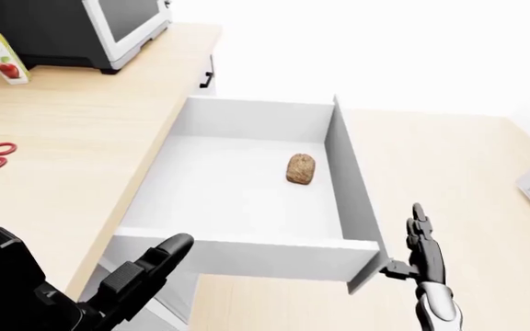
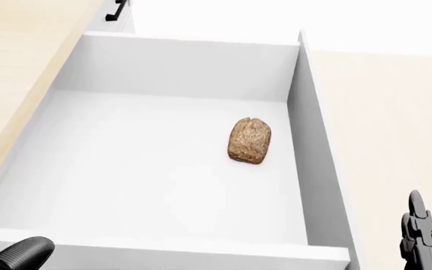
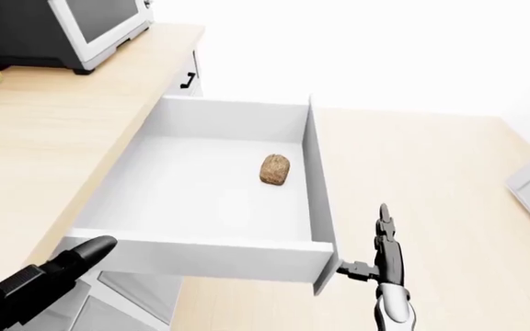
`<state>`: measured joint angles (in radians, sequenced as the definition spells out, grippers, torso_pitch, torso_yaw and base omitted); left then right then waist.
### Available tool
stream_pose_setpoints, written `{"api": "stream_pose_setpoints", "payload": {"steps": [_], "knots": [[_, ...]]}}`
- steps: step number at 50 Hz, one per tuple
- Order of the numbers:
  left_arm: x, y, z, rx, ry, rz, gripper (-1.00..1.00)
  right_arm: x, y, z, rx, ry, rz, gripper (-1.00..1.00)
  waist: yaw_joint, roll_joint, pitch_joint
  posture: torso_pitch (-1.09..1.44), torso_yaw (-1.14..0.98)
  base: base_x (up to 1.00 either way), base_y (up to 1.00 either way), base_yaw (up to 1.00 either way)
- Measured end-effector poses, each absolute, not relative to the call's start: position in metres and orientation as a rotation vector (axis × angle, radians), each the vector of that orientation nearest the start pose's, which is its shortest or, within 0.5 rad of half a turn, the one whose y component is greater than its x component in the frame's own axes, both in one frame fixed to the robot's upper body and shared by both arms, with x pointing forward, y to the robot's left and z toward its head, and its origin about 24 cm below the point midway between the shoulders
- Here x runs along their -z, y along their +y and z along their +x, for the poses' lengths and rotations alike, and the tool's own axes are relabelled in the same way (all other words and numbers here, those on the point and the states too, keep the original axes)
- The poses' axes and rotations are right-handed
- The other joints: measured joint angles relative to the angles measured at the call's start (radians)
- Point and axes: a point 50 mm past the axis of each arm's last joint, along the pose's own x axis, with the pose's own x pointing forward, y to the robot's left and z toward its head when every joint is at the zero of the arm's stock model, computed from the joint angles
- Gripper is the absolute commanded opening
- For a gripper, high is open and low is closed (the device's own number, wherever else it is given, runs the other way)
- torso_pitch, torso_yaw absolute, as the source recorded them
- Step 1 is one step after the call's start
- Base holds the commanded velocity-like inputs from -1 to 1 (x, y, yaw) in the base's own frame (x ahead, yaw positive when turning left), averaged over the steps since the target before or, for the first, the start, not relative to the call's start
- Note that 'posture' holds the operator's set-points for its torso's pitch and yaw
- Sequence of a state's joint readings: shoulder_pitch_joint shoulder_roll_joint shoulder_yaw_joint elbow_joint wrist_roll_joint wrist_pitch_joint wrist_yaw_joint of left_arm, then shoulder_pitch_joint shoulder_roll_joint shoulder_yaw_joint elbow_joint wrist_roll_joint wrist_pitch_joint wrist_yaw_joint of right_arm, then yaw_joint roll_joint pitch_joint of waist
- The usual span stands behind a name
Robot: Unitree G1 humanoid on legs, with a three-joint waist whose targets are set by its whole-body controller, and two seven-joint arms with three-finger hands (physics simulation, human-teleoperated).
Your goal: Close the right drawer.
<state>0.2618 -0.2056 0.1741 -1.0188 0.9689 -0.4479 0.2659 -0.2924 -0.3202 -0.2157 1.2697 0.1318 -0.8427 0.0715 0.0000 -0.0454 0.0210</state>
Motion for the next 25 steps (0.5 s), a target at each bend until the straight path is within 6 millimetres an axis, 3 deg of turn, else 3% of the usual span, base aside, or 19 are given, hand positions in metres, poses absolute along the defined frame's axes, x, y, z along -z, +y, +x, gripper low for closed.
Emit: {"api": "stream_pose_setpoints", "payload": {"steps": [25], "knots": [[-0.224,0.154,0.116,-0.685,-1.069,0.919,1.0,0.036,-0.269,0.248,0.186,0.082,-0.182,1.0,-0.003,0.0,-0.007,0.0,0.0,0.0,0.0,0.0]]}}
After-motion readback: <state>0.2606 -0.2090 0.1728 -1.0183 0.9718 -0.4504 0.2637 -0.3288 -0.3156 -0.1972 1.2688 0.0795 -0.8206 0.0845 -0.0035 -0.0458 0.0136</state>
